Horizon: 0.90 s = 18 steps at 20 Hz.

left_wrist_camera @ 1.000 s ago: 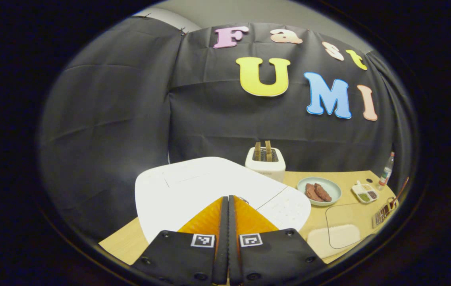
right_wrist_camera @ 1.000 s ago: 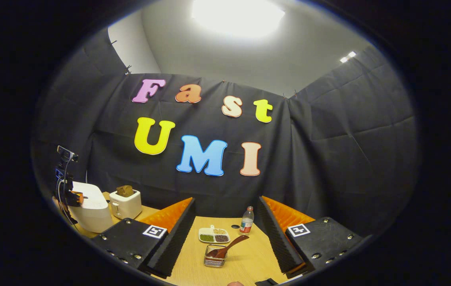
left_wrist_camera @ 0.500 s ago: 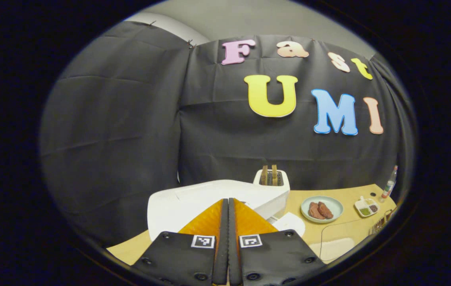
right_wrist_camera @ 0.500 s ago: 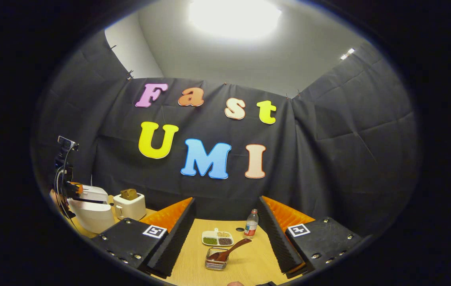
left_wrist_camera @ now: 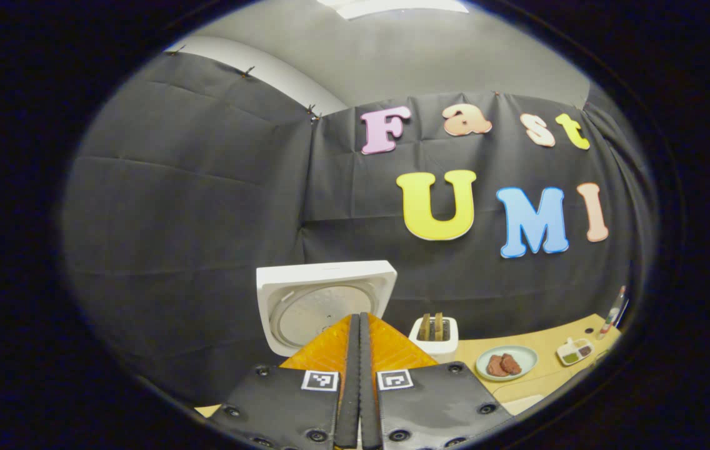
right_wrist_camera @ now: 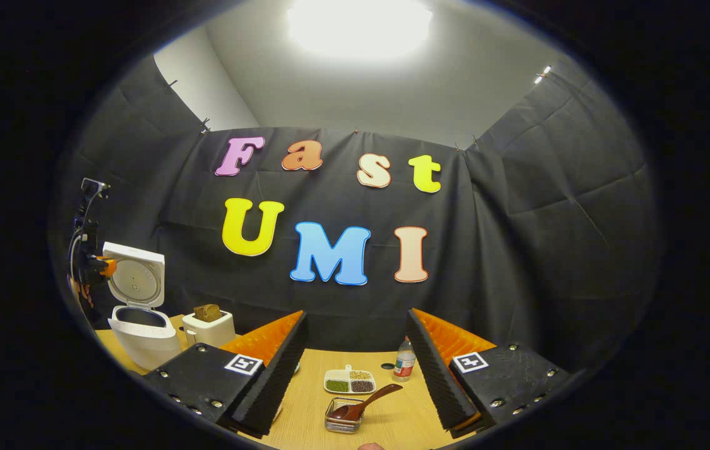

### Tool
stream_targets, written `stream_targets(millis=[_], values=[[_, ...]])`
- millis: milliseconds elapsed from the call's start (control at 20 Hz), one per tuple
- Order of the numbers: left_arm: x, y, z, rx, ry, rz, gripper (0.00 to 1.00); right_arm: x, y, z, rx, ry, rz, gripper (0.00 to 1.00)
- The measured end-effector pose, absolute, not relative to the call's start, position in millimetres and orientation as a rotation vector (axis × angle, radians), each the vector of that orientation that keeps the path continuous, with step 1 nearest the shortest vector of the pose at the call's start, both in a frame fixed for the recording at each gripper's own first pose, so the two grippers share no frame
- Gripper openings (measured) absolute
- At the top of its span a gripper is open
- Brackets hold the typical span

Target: Close the left gripper, press the button to open the rice cooker; take a wooden spoon from the chopstick holder with the right hand, scoop a spoonful of rice and pour it into the rice cooker, then put the wooden spoon back into the chopstick holder.

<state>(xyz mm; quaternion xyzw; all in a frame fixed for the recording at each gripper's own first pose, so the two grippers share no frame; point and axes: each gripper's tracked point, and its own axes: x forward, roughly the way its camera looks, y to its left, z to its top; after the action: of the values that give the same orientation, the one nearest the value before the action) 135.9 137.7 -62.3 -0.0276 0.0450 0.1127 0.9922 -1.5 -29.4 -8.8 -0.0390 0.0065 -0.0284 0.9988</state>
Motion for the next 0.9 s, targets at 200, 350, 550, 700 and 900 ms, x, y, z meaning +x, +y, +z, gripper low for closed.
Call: stream_targets(millis=[200,350,550,700,900], values=[[102.0,117.4,-26.0,-0.075,0.032,0.191,0.10,8.8,-38.1,-11.7,-0.075,0.009,-0.051,0.95],[76.4,90.7,-3.2,-0.054,0.004,0.138,0.13,17.1,-47.3,-18.6,-0.055,0.017,-0.056,0.95],[46.1,51.9,13.8,-0.012,-0.016,0.066,0.60,28.5,-62.6,-26.6,-0.035,0.028,-0.072,0.95],[26.6,30.7,26.4,-0.011,-0.023,0.033,0.84,41.6,-71.8,-37.8,-0.036,0.042,-0.083,0.95],[7.9,12.8,31.4,-0.006,-0.028,0.025,1.00,59.9,-79.5,-64.0,-0.020,0.088,-0.078,0.95]])
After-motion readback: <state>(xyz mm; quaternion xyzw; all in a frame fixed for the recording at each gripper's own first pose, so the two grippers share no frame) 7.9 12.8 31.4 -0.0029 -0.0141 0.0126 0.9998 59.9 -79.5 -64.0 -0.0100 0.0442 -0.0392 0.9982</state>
